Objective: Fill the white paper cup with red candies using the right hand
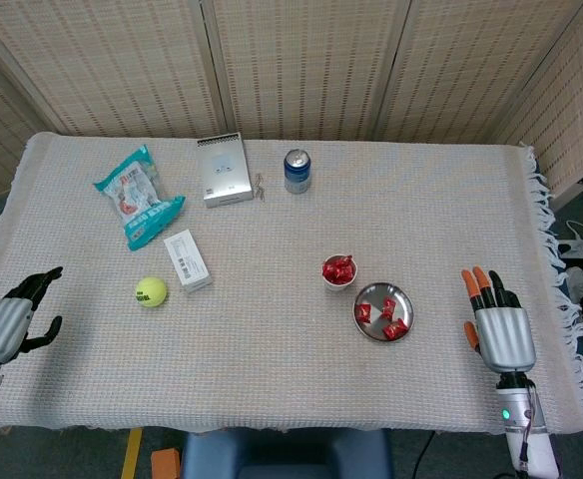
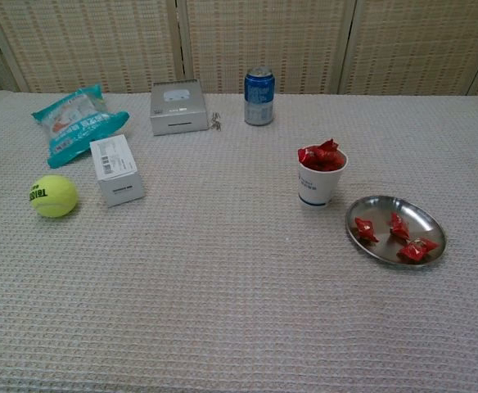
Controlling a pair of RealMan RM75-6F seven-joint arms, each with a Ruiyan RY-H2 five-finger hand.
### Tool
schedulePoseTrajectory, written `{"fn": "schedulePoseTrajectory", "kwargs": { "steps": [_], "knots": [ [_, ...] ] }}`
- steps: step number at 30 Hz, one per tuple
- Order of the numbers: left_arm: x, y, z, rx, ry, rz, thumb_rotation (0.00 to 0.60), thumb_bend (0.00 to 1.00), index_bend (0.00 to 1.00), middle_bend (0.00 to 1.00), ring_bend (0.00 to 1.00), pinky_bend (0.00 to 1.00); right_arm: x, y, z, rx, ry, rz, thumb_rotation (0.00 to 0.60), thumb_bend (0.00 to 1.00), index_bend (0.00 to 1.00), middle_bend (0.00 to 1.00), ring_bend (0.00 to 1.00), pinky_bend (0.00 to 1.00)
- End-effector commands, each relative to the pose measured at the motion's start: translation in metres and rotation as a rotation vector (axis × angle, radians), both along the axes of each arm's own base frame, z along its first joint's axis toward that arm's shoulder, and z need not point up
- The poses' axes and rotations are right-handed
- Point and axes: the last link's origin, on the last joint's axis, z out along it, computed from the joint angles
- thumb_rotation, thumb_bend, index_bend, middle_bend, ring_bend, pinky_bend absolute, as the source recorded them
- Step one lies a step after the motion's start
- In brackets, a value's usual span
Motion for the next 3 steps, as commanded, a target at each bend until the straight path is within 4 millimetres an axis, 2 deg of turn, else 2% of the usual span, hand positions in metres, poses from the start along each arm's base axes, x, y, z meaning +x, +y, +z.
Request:
{"fn": "schedulePoseTrajectory", "kwargs": {
  "steps": [1,3],
  "knots": [
    [0.0024,-0.0066,-0.0005,0.014,0.010,-0.016,0.600,0.46,0.00,0.06,0.04,0.20,-0.0171,0.0197,0.0141,-0.004,0.021,-0.012,0.600,0.27,0.00,0.02,0.02,0.19],
    [0.0028,-0.0092,0.0009,0.028,0.011,-0.013,0.600,0.46,0.00,0.06,0.04,0.18,-0.0170,0.0216,0.0210,-0.026,0.004,-0.005,0.600,0.27,0.00,0.02,0.01,0.19]
  ]
}}
